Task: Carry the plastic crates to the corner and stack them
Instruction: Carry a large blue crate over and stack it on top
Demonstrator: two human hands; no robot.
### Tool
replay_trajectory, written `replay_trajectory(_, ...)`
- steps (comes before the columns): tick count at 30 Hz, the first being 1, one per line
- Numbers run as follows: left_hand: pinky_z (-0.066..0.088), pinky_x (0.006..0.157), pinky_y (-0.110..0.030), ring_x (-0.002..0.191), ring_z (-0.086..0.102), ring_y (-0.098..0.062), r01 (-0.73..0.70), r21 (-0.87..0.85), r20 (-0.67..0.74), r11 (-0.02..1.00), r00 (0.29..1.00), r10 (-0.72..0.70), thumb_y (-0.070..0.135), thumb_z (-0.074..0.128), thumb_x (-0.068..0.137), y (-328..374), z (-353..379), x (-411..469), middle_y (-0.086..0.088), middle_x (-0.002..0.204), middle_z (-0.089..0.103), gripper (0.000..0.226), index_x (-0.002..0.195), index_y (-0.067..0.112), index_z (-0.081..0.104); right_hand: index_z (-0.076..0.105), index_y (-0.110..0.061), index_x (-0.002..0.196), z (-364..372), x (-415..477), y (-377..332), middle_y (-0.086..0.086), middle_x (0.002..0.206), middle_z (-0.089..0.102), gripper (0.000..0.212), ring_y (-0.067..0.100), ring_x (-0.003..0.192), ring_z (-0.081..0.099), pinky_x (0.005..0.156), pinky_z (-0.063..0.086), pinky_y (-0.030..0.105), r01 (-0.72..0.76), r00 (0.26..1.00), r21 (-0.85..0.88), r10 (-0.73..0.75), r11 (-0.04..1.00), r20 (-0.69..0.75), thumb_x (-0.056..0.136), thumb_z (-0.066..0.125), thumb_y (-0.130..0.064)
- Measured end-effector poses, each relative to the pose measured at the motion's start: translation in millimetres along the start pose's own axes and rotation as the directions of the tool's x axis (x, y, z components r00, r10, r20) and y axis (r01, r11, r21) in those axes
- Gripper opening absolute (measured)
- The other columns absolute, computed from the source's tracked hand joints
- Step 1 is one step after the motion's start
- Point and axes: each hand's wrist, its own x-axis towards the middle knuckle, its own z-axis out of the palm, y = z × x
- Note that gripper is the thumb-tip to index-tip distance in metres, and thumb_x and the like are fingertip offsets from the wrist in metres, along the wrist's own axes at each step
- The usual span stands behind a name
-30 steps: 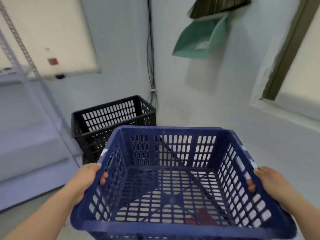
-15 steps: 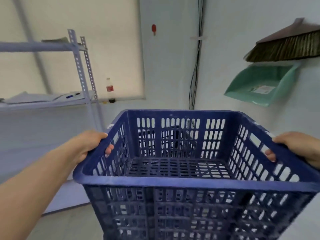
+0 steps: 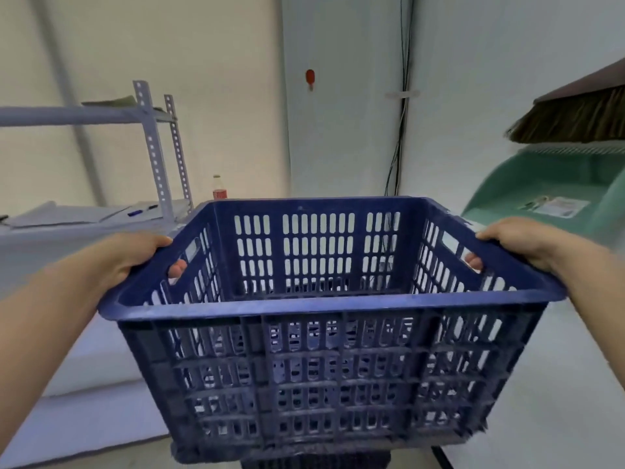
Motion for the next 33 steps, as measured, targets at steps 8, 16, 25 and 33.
replay_trajectory(8,0.049,0.047,-0.025,0.045,0.058,-0.017,0.049,-0.065,-0.084,0.997,0.995,-0.055,0.019,0.034,0.101,30.4,45.0,71.4,-0.008,0.056,0.063,0.031,0.090,0.000,0.056,0.061,0.007,0.079,-6.3,126.8,-19.6,0.014,0.061,0.064,0.031,0.022,0.057,0.059,0.062,0.053,0.035,0.050,0.998,0.050,-0.053,0.997,0.043,0.095,0.037,-0.005)
replay_trajectory(16,0.041,0.031,-0.016,0.028,0.051,-0.009,0.077,-0.083,-0.156,0.994,0.984,-0.089,0.011,0.030,0.103,15.8,84.6,124.8,-0.014,0.063,0.056,0.030,0.087,-0.003,0.052,0.057,0.011,0.088,23.3,221.7,-21.9,0.019,0.071,0.060,0.024,0.023,0.051,0.057,0.045,0.052,0.027,0.053,0.994,0.069,-0.059,0.996,0.094,0.093,0.038,-0.002)
replay_trajectory(25,0.036,0.029,-0.015,0.025,0.048,-0.008,0.056,-0.030,-0.228,0.998,0.972,-0.061,0.006,0.037,0.099,4.2,95.1,162.0,-0.001,0.034,0.054,0.028,0.078,-0.002,0.054,0.056,0.014,0.106,70.6,267.1,0.8,0.020,0.077,0.060,0.032,0.020,0.044,0.060,0.044,0.055,0.026,-0.010,0.995,0.130,-0.003,0.991,0.097,0.097,0.037,-0.009)
replay_trajectory(33,0.040,0.031,-0.015,0.028,0.051,-0.009,0.103,-0.064,-0.208,0.993,0.971,-0.114,0.009,0.039,0.099,-18.0,93.6,192.6,-0.012,0.056,0.060,0.025,0.092,-0.006,0.058,0.055,0.017,0.110,87.3,285.7,-5.6,0.022,0.080,0.060,0.033,0.023,0.050,0.059,0.044,0.055,0.027,-0.005,0.994,0.068,-0.003,0.998,0.112,0.097,0.037,-0.008)
